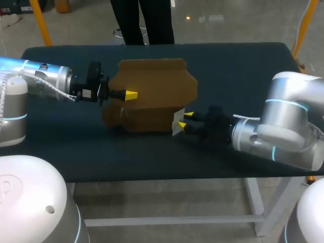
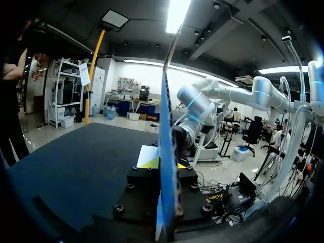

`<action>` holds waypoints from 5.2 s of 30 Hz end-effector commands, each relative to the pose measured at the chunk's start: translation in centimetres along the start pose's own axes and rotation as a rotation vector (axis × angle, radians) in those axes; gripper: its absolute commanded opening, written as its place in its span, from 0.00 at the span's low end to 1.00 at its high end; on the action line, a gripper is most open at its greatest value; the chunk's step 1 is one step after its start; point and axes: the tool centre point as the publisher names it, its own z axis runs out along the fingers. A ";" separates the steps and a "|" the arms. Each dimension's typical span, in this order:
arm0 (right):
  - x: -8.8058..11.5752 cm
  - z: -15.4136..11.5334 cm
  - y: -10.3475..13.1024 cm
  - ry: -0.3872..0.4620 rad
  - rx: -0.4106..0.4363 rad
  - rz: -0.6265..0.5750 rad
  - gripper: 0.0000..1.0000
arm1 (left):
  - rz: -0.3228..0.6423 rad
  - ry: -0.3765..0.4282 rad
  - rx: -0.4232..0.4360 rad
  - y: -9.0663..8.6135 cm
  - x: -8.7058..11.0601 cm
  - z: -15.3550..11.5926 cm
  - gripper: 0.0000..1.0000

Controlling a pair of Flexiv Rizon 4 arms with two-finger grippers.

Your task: Assemble the packaging by folding the flat box into shape, placing the metal phone stand inside, and closing the box properly

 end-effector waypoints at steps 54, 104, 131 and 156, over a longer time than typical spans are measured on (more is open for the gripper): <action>-1.4 3.5 0.6 -0.726 0.062 0.210 0.42 | 0.000 0.001 0.000 0.2 0.0 0.2 0.00; -1.7 1.7 0.6 -0.806 0.009 0.140 0.00 | 0.000 0.001 0.000 0.2 0.0 0.2 0.00; -2.5 2.6 0.5 -0.788 0.010 0.125 0.00 | 0.000 0.001 0.000 0.2 0.0 0.2 0.00; -2.5 3.1 0.4 -0.779 0.015 0.113 0.00 | 0.000 0.001 0.000 0.2 0.0 0.2 0.00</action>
